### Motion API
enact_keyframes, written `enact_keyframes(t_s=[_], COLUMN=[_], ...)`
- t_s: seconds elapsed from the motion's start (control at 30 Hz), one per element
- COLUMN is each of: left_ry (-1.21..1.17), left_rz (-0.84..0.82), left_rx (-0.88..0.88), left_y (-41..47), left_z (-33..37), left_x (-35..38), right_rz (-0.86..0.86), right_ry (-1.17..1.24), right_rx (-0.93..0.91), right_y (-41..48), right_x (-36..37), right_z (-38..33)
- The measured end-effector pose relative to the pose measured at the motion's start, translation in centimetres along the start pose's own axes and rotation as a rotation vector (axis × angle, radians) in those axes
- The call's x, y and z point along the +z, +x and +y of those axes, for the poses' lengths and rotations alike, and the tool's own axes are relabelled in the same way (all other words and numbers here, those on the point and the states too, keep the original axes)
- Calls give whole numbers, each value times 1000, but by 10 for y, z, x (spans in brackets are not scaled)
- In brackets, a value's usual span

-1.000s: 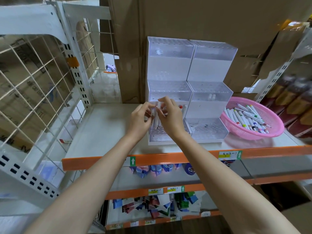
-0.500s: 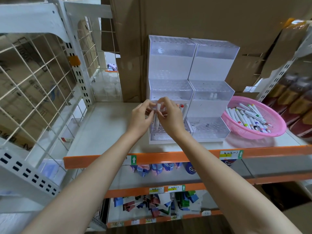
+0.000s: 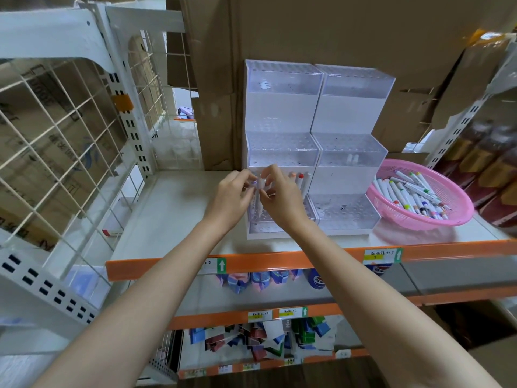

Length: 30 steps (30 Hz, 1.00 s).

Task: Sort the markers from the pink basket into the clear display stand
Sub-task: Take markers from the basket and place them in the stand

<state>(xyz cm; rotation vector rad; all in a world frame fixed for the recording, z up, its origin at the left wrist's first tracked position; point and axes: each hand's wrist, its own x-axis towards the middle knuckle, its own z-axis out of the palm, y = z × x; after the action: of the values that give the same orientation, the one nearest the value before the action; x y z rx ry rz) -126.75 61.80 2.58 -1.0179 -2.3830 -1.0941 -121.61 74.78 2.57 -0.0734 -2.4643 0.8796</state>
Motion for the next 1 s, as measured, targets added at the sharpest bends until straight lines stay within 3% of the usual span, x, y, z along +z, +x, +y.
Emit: enact_keyframes(t_s=[0.23, 0.53, 0.73, 0.87, 1.0], left_ry=[167, 294, 453, 530, 558], left_rz=[-21, -15, -67, -144, -115], left_rx=[74, 129, 201, 167, 147], left_y=[-7, -9, -12, -18, -15], left_z=[-7, -1, 0, 1, 8], left_x=[-6, -8, -3, -1, 1], right_rz=[23, 102, 89, 29, -5], right_ry=[-30, -392, -479, -529, -524], right_rx=[-51, -284, -309, -282, -280], right_y=[-4, 0, -8, -13, -12], right_x=[-9, -19, -19, -17, -23], right_z=[3, 5, 13, 18, 17])
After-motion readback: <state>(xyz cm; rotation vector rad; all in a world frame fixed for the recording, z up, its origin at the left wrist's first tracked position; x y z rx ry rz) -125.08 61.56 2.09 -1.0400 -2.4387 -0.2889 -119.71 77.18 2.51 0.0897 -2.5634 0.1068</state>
